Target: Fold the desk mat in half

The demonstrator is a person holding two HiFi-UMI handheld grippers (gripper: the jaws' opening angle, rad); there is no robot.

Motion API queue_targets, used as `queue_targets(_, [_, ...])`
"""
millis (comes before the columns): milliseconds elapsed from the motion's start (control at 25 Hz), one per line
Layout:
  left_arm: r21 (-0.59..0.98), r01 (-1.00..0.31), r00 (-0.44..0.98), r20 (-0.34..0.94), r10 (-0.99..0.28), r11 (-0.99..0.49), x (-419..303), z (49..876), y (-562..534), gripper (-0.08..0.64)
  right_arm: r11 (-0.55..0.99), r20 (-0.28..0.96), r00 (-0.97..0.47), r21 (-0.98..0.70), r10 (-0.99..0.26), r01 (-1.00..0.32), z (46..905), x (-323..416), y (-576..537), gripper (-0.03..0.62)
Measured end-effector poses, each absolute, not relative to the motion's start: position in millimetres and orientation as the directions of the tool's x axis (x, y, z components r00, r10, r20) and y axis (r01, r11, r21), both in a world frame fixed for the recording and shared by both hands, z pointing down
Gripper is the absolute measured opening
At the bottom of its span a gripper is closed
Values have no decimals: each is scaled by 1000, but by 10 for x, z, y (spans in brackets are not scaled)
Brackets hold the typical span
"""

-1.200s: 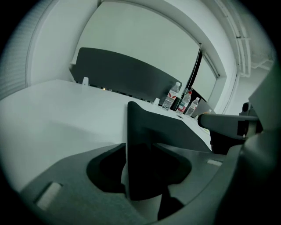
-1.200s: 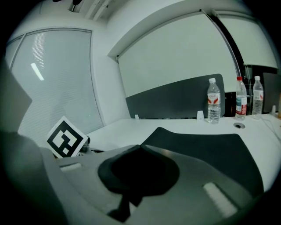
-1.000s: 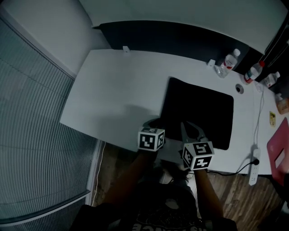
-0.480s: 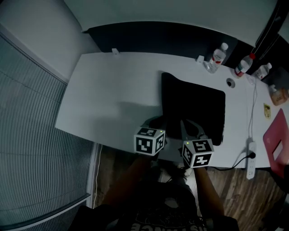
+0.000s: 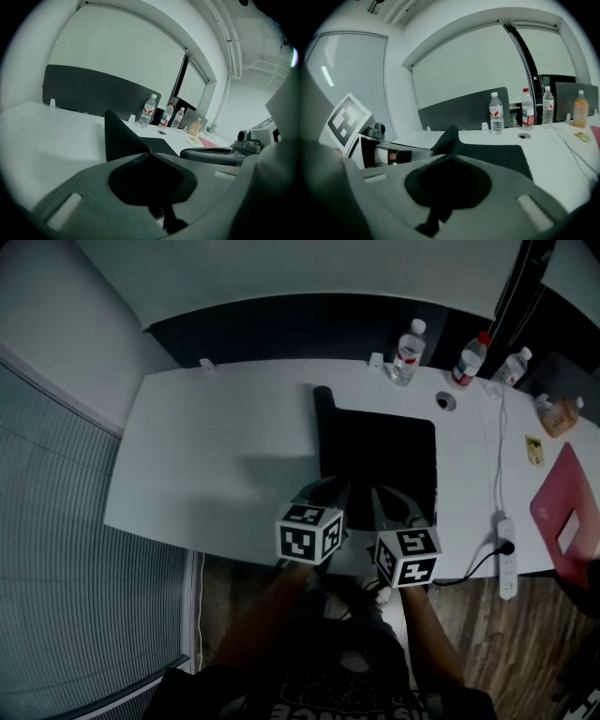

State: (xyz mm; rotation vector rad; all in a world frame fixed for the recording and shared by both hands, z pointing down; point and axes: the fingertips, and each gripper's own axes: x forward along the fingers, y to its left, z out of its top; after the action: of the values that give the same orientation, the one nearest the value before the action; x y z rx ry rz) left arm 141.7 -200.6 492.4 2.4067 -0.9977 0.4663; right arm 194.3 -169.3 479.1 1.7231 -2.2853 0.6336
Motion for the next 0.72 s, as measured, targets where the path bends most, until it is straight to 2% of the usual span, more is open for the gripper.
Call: queue_targets(720, [309, -648, 740, 469, -482, -696, 2550, 4920, -1746, 22, 137, 406, -212, -206, -889, -969, 4752, 2960, -1438, 3])
